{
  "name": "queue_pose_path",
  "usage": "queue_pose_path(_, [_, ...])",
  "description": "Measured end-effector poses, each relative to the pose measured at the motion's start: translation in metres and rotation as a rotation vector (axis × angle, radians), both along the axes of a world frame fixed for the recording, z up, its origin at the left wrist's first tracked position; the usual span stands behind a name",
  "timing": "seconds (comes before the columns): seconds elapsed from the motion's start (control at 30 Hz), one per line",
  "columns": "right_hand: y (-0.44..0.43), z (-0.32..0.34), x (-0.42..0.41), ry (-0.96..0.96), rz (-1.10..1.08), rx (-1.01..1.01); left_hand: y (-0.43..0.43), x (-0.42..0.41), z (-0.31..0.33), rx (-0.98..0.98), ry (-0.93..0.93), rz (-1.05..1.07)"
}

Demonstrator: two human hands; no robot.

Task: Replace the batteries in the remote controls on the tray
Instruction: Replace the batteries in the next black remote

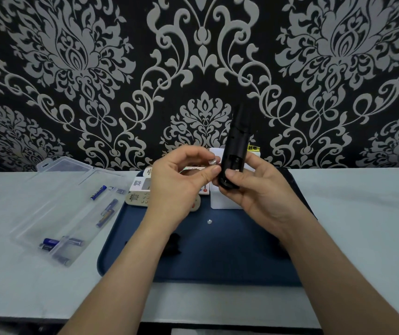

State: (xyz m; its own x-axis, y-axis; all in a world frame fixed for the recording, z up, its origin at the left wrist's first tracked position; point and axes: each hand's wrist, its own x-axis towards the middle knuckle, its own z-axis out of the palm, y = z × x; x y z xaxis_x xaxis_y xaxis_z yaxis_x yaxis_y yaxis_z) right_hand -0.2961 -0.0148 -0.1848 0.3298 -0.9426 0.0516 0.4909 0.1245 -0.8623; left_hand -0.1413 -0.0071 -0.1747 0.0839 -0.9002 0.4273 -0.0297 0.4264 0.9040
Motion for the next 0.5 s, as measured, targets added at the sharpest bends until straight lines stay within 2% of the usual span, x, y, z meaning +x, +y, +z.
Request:
queue_pose_path(0.13, [0.001,-0.001,-0.006,0.103,-0.069,-0.026,-0.002,0.005,-0.002,0.046,-0.129,0.109])
queue_pose_path(0.33, [0.004,-0.004,-0.008,0.246,-0.109,-0.047,-0.001,0.007,-0.01,0.152,-0.25,0.085])
queue_pose_path(0.5, [0.005,-0.005,-0.011,0.239,-0.116,-0.003,0.002,0.006,-0.014,0.147,-0.345,0.056])
